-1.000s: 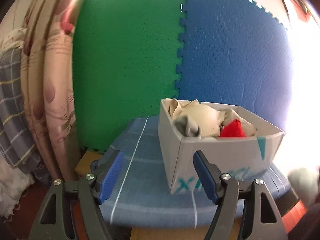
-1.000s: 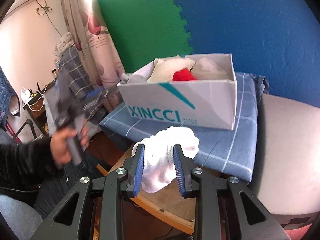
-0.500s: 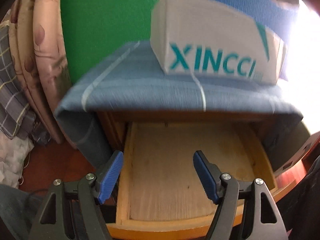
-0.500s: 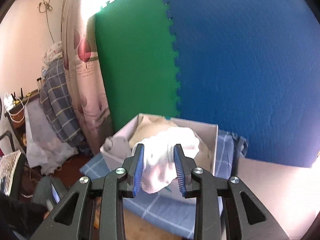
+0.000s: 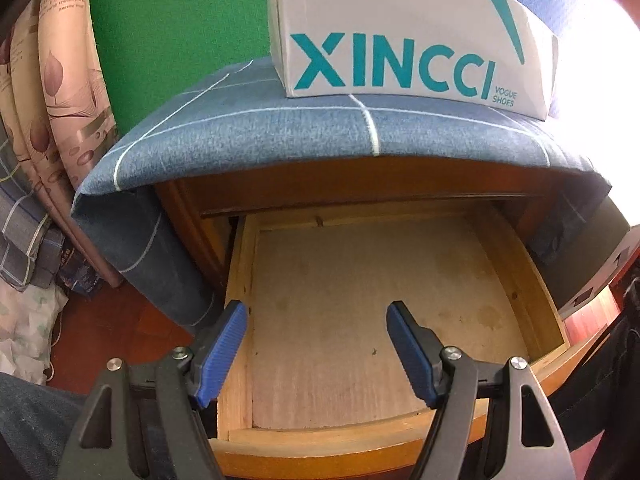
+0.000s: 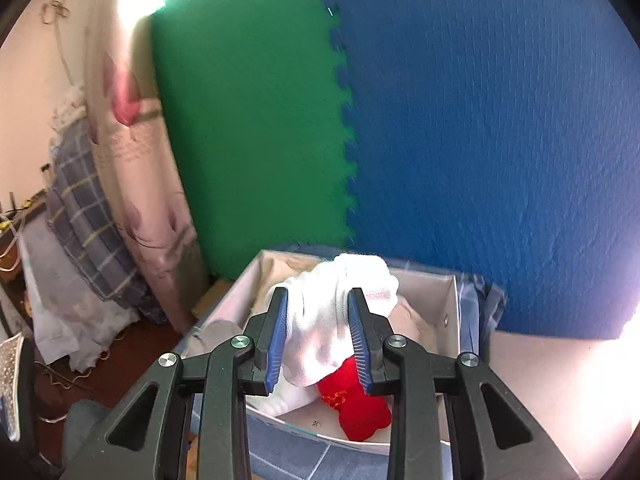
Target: Take underwear out of drawer
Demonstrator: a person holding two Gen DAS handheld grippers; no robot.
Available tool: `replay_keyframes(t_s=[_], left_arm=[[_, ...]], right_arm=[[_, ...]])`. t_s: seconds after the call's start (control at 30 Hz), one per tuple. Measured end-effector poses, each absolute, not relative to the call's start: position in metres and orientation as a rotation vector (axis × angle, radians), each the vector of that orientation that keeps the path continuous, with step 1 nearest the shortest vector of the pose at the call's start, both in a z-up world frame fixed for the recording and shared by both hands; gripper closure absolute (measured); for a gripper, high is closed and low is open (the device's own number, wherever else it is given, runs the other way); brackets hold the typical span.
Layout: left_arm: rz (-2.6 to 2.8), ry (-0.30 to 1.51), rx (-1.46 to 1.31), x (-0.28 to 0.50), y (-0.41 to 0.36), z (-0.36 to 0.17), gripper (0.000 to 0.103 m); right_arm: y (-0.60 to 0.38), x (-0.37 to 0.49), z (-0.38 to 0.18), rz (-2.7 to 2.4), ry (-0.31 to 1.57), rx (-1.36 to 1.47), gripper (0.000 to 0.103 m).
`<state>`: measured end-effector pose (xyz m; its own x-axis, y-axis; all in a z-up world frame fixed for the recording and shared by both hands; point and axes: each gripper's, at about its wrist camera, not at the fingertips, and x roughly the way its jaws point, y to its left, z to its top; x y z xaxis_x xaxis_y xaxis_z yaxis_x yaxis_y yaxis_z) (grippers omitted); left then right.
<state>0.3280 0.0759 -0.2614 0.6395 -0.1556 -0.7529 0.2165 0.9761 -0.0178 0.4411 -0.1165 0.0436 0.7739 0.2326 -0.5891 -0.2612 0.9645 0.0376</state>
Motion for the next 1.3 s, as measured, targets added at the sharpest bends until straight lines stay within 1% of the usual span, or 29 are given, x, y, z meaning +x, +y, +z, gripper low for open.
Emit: replay_keyframes(t_s=[0.23, 0.43, 0.83, 0.97, 1.07, 1.13, 1.17, 1.27, 1.3], left_arm=[[-0.221, 0.879, 0.049, 0.337, 0.08, -0.265, 0.029], [-0.232, 0.886, 0.031, 0.339, 0.082, -0.267, 0.029], [-0.219, 0.884, 0.045, 0.338, 0.082, -0.267, 0.029], [-0.189, 0.846, 0.042, 0.335, 0.086, -0.257, 0.029], [-0.151, 0.783, 0.049, 0.326, 0.09, -0.235, 0.029], [-0.134, 0.739, 0.055, 0.319, 0.093, -0.216, 0.029], [-0.122, 0.726, 0.058, 0.316, 0.095, -0.204, 0.029], [-0.084, 0.689, 0.027, 0.306, 0.106, -0.171, 0.028], [-0.057, 0.669, 0.018, 0.302, 0.11, -0.158, 0.024]], right_arm=[[-0.12, 0.467, -0.012, 0.155, 0.783, -0.044, 0.076], [-0.146, 0.47, -0.044, 0.103, 0.839, 0.058, 0.076], [-0.15, 0.465, -0.063, 0.054, 0.852, 0.079, 0.073], [-0.149, 0.464, -0.068, 0.039, 0.85, 0.08, 0.072], [-0.146, 0.462, -0.071, 0.024, 0.838, 0.065, 0.067], [-0.146, 0.461, -0.074, 0.016, 0.836, 0.059, 0.059], [-0.145, 0.461, -0.076, 0.013, 0.838, 0.059, 0.058], [-0.143, 0.46, -0.079, 0.013, 0.834, 0.056, 0.048], [-0.142, 0.459, -0.078, 0.003, 0.829, 0.038, 0.04]])
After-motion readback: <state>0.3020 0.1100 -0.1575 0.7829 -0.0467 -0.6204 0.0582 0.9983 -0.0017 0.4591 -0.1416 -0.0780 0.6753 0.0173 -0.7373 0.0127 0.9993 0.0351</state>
